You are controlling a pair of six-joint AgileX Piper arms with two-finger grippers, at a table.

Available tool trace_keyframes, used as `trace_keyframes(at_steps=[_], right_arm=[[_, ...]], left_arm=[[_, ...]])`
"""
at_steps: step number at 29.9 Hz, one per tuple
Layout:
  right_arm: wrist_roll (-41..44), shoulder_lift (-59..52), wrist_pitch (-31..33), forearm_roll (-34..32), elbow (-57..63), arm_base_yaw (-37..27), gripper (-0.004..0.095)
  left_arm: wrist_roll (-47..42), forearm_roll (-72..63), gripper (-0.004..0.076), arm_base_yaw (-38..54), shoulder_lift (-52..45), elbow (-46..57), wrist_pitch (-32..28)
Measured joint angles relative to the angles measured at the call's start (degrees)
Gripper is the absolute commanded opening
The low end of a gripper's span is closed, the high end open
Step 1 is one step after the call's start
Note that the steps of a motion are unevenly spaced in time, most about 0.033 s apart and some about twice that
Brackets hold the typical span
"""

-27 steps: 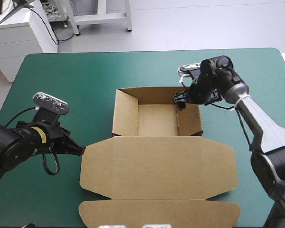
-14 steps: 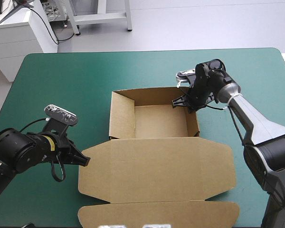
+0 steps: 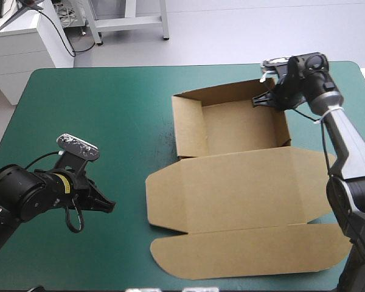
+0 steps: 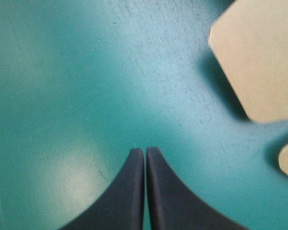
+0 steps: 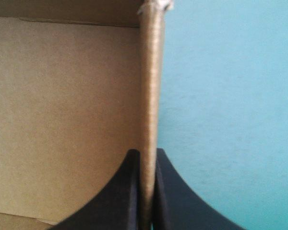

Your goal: Fold the box

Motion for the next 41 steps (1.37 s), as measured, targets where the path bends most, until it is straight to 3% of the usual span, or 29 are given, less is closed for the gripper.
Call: trace_keyframes(at_steps=[12, 23, 26, 32, 34, 36, 41], right_arm=[[0.00, 0.02, 1.09, -1.46, -2.02, -20.56, -0.0019], [-1.40, 0.02, 1.97, -0.88, -2.07, -31.60, 0.0004], [-3.72, 0.02, 2.51, 0.87, -2.07, -32.67, 0.0118], [-5.11, 0.02, 3.09, 3.38, -2.07, -32.72, 0.0642], [-5.11, 0.02, 3.15, 3.70, -2.13, -32.72, 0.0746], [-5.11, 0.02, 3.15, 3.70, -2.17, -32.72, 0.0773], [-5.11, -1.12, 3.26, 3.70, -2.38, -32.72, 0.0719]], left_arm=[[0.05, 1.26, -0.0008, 0.00, -0.06, 0.00, 0.00], [0.05, 2.31, -0.0008, 0.00, -0.06, 0.00, 0.00], [0.05, 2.31, -0.0008, 0.00, -0.06, 0.00, 0.00], [0.05, 2.31, -0.0008, 0.00, -0.06, 0.00, -0.30], [0.05, 2.31, -0.0008, 0.00, -0.06, 0.00, -0.30], [0.05, 2.31, -0.0008, 0.00, -0.06, 0.00, -0.37], [0.05, 2.31, -0.0008, 0.00, -0.06, 0.00, -0.64]])
